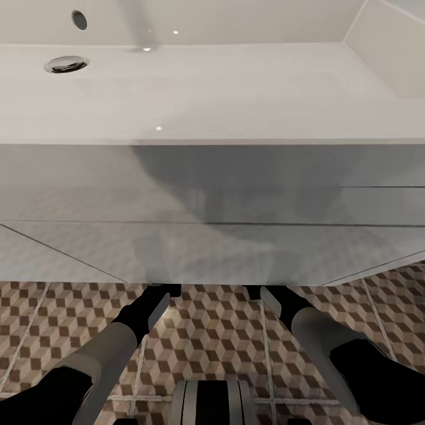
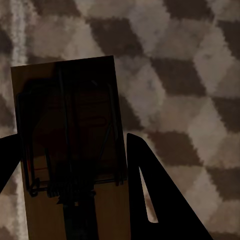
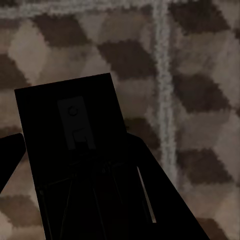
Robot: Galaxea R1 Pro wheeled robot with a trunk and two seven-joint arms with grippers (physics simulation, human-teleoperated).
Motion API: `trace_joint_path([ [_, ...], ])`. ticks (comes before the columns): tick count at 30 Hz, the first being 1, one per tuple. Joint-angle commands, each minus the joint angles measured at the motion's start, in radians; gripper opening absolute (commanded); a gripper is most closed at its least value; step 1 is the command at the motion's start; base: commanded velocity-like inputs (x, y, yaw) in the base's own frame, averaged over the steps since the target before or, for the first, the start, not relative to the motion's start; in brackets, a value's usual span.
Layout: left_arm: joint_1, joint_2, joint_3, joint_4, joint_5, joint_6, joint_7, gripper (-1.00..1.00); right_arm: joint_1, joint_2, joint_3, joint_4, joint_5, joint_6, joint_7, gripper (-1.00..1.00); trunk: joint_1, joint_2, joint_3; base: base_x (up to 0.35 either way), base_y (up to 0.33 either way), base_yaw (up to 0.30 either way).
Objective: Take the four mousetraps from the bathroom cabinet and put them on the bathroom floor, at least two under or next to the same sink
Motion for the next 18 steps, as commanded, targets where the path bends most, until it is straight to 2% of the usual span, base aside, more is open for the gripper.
trace_joint_path([
  [1, -0.029, 0.001, -0.007, -0.002, 0.010, 0.008, 0.009, -1.00, -0.032, 0.000, 0.009, -0.025, -0.010, 0.005, -0.007, -1.00, 0.000, 0.000, 0.000, 0.000, 0.000, 0.000],
  [18, -0.029, 0.001, -0.007, -0.002, 0.010, 0.008, 0.009, -1.00, -0.032, -0.001, 0.007, -0.025, -0.011, 0.005, -0.007, -1.00, 0.000, 0.000, -0.007, 0.000, 0.000, 0.000],
])
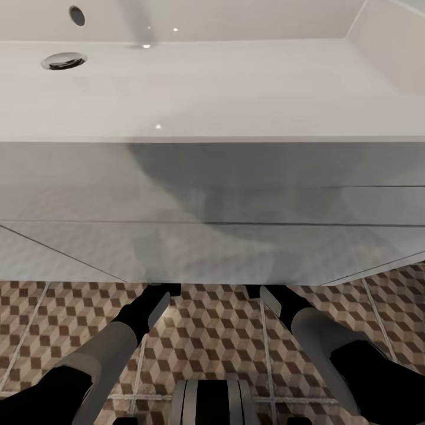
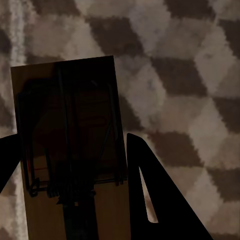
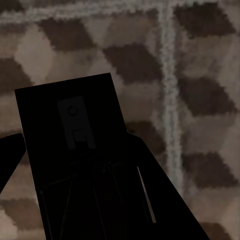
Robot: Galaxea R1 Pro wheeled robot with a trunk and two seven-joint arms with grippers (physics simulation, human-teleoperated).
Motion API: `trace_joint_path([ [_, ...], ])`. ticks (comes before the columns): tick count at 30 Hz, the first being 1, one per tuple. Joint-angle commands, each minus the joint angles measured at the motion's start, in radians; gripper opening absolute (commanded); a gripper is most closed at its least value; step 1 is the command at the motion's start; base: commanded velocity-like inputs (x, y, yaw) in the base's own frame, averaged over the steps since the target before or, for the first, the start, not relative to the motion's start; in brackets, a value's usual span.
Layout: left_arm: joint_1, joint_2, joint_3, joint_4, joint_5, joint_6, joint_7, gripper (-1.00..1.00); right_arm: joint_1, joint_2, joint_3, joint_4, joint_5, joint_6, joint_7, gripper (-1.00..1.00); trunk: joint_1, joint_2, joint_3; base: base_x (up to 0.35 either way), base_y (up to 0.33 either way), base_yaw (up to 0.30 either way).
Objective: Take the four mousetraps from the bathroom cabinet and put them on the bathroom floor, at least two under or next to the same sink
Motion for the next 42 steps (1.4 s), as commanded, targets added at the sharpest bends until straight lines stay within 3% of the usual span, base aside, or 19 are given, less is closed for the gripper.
trace_joint_path([
  [1, -0.025, 0.001, -0.007, -0.002, 0.010, 0.008, 0.009, -1.00, -0.038, -0.001, 0.008, -0.002, -0.008, 0.005, -0.008, -1.00, 0.000, 0.000, -0.001, 0.000, 0.000, 0.000],
  [42, -0.025, 0.001, -0.007, -0.003, 0.010, 0.008, 0.009, -1.00, -0.038, 0.000, 0.007, -0.002, -0.008, 0.005, -0.007, -1.00, 0.000, 0.000, -0.018, 0.000, 0.000, 0.000],
])
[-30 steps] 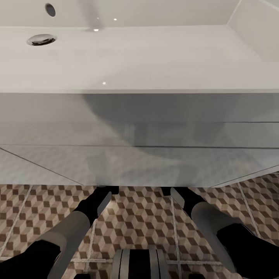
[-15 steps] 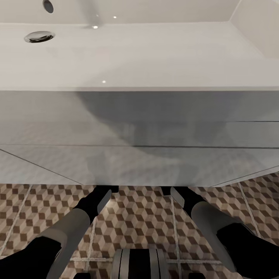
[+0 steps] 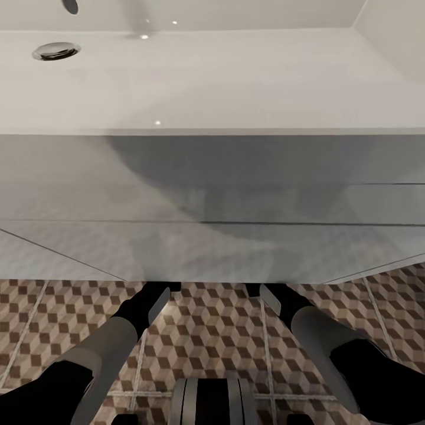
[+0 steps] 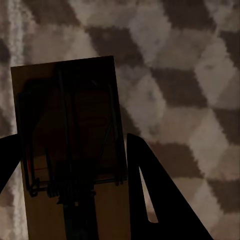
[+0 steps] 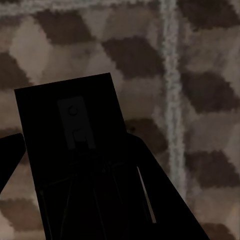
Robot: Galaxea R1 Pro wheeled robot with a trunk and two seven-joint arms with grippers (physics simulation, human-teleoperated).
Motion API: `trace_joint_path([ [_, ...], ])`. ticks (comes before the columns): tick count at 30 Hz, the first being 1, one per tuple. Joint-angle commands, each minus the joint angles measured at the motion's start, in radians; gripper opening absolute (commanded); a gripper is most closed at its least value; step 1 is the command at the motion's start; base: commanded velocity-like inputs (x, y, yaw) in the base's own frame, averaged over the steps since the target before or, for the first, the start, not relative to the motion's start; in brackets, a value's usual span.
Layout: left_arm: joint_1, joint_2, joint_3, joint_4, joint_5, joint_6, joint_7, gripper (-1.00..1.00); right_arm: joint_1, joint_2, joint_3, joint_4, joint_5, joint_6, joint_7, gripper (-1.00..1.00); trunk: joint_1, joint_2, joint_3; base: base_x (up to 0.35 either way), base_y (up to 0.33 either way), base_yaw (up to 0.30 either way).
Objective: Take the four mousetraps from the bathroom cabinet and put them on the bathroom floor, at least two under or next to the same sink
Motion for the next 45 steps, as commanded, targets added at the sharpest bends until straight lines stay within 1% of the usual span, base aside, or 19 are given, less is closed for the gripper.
trace_joint_path([
  [1, -0.001, 0.001, -0.009, -0.003, 0.005, 0.008, 0.009, -1.00, -0.031, -0.001, 0.009, -0.002, -0.008, 0.005, -0.008, -1.00, 0.000, 0.000, -0.001, 0.000, 0.000, 0.000],
  [20, -0.001, 0.001, -0.009, -0.003, 0.005, 0.008, 0.009, -1.00, -0.031, -0.001, 0.009, -0.002, -0.008, 0.006, -0.006, -1.00, 0.000, 0.000, -0.011, 0.000, 0.000, 0.000],
  [45, -0.001, 0.001, -0.009, -0.003, 0.005, 0.008, 0.008, -1.00, -0.031, 0.000, 0.009, -0.002, -0.008, 0.006, -0.007, -1.00, 0.000, 0.000, -0.036, 0.000, 0.000, 0.000],
])
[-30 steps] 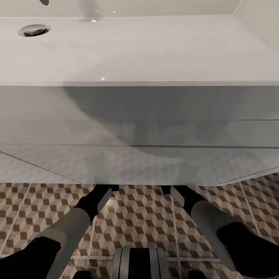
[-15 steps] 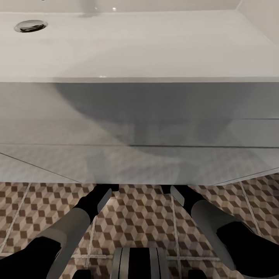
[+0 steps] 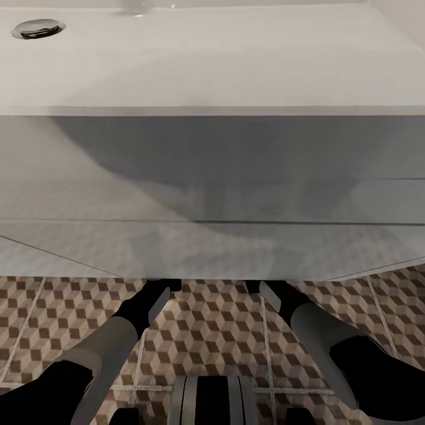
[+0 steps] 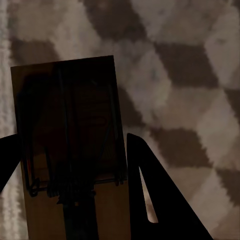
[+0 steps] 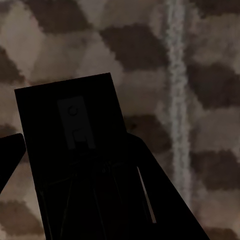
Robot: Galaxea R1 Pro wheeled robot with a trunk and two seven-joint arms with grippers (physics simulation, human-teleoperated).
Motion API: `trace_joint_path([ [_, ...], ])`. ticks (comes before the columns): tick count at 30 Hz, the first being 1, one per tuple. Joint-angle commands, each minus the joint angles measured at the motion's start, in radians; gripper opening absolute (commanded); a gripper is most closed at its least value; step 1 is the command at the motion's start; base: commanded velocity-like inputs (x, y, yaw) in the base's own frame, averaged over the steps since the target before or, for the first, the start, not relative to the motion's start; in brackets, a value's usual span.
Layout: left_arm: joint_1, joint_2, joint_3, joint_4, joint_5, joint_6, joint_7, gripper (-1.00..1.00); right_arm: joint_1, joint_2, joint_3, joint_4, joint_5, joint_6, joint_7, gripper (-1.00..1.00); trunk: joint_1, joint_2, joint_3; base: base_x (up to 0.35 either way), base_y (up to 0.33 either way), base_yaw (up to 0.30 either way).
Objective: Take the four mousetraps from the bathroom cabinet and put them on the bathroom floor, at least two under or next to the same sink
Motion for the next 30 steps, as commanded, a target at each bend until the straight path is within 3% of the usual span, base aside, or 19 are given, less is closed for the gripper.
trace_joint_path([
  [1, 0.000, 0.001, -0.008, -0.002, 0.007, 0.005, 0.009, -1.00, -0.014, 0.000, 0.008, -0.002, -0.008, 0.005, -0.008, -1.00, 0.000, 0.000, -0.001, 0.000, 0.000, 0.000],
  [30, 0.000, 0.001, -0.008, -0.002, 0.007, 0.006, 0.009, -1.00, -0.014, 0.000, 0.009, -0.002, -0.008, 0.005, -0.009, -1.00, 0.000, 0.000, -0.013, 0.000, 0.000, 0.000],
])
